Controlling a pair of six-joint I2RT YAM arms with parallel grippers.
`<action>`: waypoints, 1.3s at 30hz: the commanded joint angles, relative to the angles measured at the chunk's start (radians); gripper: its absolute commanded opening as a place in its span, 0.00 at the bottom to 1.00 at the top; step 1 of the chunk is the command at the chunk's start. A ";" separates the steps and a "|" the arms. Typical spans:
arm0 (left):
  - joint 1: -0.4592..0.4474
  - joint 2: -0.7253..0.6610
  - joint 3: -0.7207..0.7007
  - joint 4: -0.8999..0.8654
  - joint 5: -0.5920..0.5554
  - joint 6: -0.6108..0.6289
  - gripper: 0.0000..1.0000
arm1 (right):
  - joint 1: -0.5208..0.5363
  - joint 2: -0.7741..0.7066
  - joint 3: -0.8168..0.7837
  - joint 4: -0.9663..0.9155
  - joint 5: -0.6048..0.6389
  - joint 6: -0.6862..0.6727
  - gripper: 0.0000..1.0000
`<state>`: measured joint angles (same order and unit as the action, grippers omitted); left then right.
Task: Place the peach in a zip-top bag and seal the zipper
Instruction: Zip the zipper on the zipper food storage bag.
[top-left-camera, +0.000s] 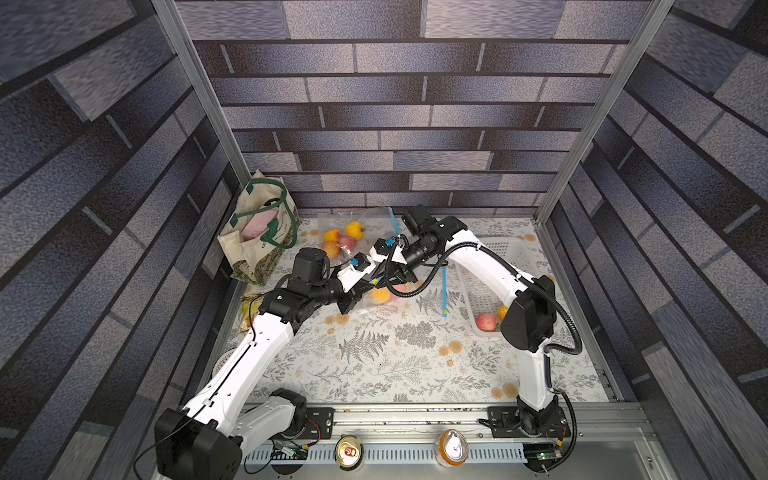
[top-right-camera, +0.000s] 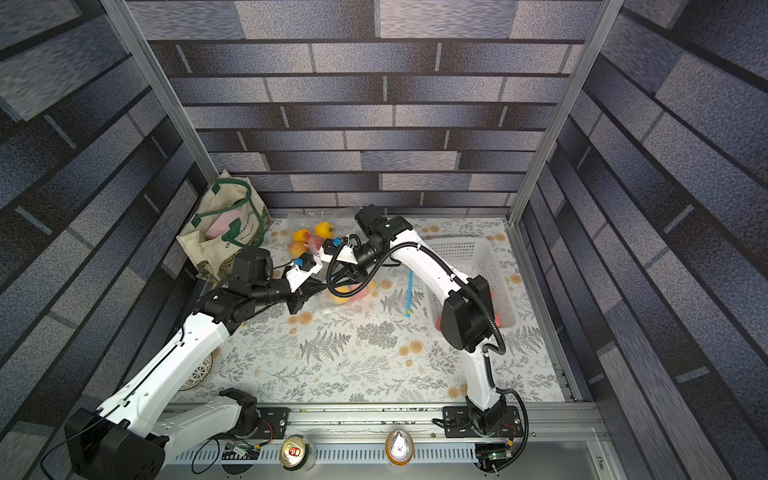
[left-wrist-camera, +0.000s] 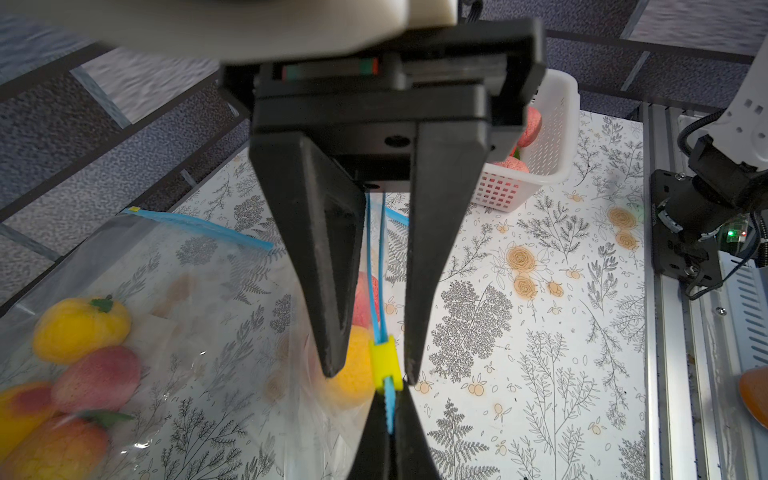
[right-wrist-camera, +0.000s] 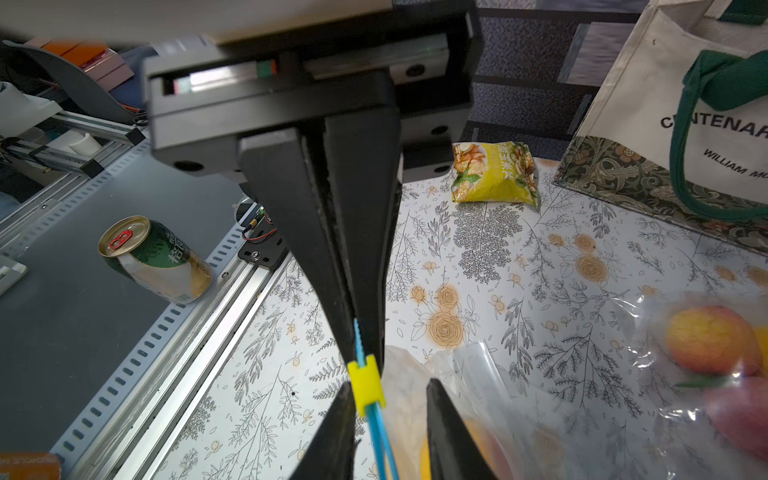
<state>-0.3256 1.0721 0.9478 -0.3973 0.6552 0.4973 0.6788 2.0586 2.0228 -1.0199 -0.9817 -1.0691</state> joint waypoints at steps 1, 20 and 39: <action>0.003 -0.015 0.002 -0.014 0.017 0.007 0.00 | 0.009 -0.023 0.012 0.003 -0.041 0.004 0.30; 0.003 -0.007 0.002 -0.008 0.007 0.001 0.00 | 0.016 -0.046 0.023 -0.014 -0.052 0.012 0.15; 0.023 -0.015 0.022 -0.086 -0.012 0.014 0.00 | -0.053 -0.080 -0.018 -0.085 0.048 -0.016 0.08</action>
<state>-0.3191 1.0725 0.9539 -0.4168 0.6510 0.4973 0.6605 2.0338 2.0144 -1.0523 -0.9806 -1.0630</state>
